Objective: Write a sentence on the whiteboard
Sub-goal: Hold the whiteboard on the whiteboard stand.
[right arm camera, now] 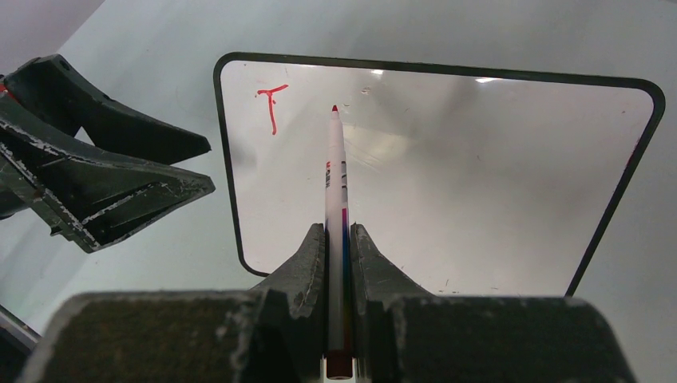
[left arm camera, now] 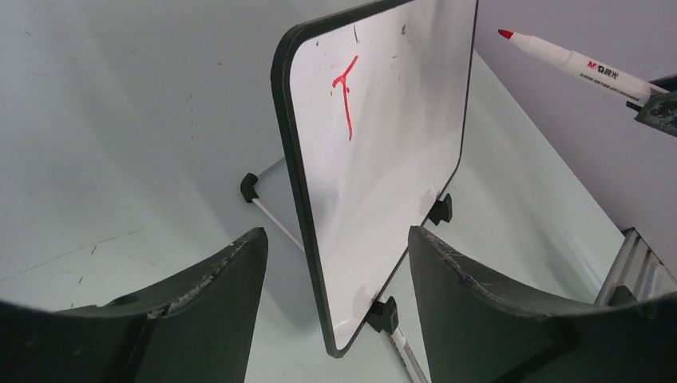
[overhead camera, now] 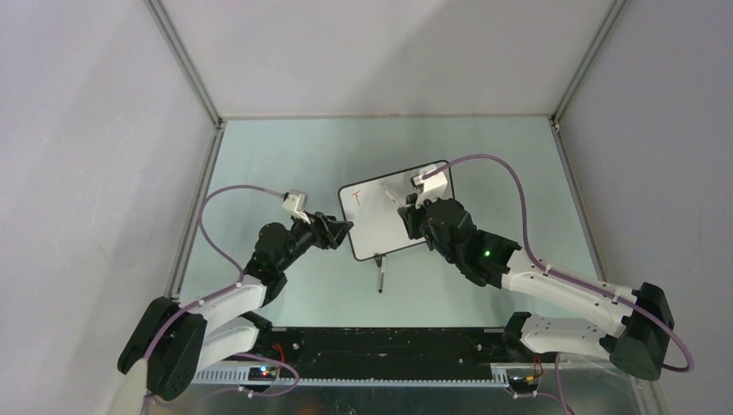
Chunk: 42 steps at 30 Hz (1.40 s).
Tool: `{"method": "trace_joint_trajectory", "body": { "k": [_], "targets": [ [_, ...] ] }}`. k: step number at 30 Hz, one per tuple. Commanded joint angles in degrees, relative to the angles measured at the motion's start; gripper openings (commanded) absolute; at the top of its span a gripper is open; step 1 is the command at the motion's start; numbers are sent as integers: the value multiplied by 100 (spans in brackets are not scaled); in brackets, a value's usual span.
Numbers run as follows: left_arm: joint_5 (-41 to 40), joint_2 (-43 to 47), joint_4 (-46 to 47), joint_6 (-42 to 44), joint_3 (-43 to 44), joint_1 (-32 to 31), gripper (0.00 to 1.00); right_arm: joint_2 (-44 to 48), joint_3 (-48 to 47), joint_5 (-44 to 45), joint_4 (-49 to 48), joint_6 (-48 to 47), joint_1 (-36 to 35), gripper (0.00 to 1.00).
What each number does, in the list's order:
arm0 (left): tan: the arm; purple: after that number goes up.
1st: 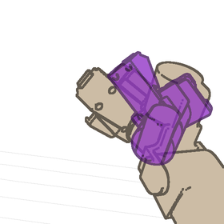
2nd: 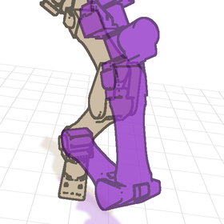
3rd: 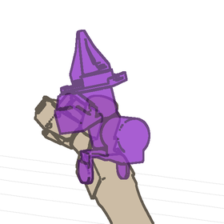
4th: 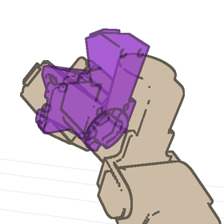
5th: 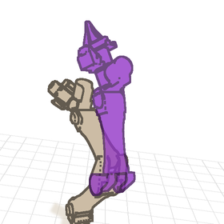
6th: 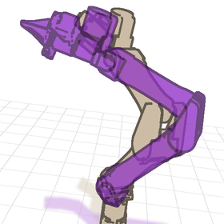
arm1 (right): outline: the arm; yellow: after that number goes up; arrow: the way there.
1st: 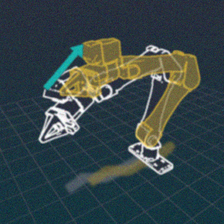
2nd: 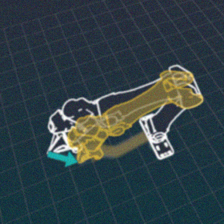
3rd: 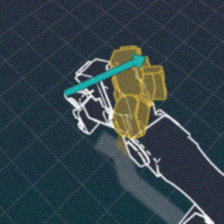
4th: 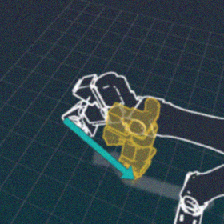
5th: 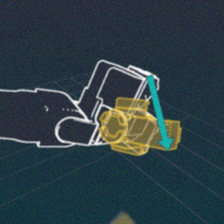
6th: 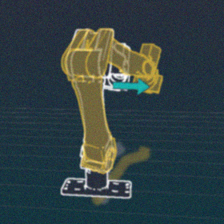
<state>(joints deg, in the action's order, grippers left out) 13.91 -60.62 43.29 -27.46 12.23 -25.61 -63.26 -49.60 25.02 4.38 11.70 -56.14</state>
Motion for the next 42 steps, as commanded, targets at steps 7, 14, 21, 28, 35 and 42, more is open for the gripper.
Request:
{"method": "trace_joint_trajectory", "body": {
  "k": [7,14,21,28,35,42],
  "targets": [
    [142,-374,194,83,509,-32,70,166,-5,-11,-242,-40,-8,0],
    [257,-778,60,-242,799,156,66,158,-5,-62,-279,-75,6,0],
    [392,-805,130,-216,771,269,60,152,-4,-8,-302,-113,5,0],
    [497,-940,38,-185,870,275,53,144,-5,-475,-376,-225,11,0],
    [374,-888,-109,-5,888,270,44,49,-49,-717,-381,-201,6,0],
    [438,-913,-229,31,965,269,36,-63,-63,-789,-379,-175,6,0]
  ]
}}
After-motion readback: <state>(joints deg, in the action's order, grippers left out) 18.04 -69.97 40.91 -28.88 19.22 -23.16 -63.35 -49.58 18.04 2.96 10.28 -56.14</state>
